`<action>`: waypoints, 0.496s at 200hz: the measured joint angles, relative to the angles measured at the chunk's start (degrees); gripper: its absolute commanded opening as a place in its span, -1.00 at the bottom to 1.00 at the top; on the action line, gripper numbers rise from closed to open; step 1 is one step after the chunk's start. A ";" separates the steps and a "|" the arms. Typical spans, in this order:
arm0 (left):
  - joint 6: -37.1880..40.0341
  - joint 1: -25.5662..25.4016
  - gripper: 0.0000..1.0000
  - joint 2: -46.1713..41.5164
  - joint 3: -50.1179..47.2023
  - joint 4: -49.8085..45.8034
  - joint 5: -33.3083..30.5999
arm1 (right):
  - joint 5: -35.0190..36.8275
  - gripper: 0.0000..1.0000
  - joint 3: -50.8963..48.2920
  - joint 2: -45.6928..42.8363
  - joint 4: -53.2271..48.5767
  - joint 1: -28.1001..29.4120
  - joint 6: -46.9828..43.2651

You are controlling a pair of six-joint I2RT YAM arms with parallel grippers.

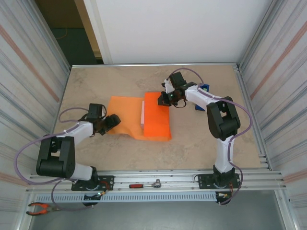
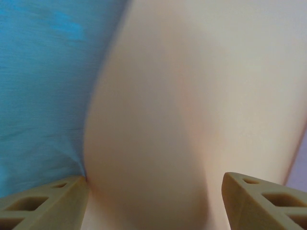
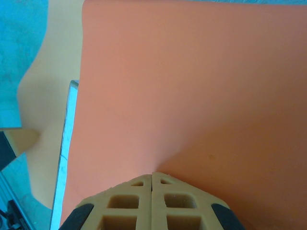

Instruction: Wrap the gift box in paper

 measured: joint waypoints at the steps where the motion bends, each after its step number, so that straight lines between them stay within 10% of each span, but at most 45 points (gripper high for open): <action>1: 0.00 -0.07 0.49 0.02 0.00 0.13 0.07 | 0.00 -1.00 0.00 0.00 0.00 0.00 0.00; 99: 9.57 1.38 0.62 12.26 16.15 3.82 8.44 | 0.00 -1.00 -0.11 -0.02 0.11 0.00 -0.02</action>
